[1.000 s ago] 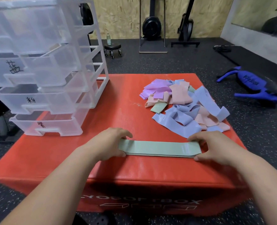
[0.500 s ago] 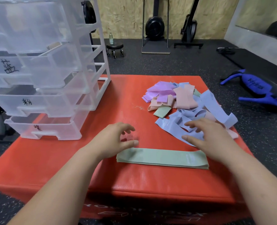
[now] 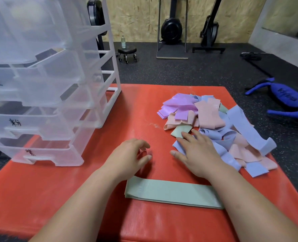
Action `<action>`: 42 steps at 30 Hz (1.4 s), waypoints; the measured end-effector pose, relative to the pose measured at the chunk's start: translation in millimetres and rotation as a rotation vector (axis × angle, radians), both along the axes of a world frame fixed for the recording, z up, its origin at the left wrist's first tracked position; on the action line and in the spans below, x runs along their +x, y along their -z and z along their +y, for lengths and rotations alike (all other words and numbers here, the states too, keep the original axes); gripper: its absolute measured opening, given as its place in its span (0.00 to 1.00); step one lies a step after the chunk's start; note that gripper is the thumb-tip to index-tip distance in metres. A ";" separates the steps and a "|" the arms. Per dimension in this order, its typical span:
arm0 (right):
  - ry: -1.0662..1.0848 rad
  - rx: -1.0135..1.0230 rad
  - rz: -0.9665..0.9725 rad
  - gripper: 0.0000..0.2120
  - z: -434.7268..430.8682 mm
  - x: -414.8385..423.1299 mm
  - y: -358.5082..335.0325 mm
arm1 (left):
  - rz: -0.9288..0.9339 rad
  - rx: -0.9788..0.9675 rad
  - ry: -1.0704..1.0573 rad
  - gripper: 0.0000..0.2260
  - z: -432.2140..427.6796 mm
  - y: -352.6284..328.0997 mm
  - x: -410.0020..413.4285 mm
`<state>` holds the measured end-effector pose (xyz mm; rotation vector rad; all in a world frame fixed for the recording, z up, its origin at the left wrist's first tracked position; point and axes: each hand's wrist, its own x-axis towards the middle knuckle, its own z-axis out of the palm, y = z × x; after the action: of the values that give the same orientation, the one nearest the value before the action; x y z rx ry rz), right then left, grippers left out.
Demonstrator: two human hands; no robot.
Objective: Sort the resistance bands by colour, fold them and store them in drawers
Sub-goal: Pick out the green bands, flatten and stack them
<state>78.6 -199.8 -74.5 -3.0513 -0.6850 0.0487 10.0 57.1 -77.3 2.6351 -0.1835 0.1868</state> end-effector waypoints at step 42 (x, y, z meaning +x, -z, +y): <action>0.068 0.258 -0.210 0.18 11.8 9.7 -0.9 | 0.023 0.080 -0.040 0.15 -33.8 9.4 -3.0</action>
<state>88.3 -188.0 -73.6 -2.8497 -0.5461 -0.3386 7.0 23.3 -86.6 2.7208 -0.1327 0.1659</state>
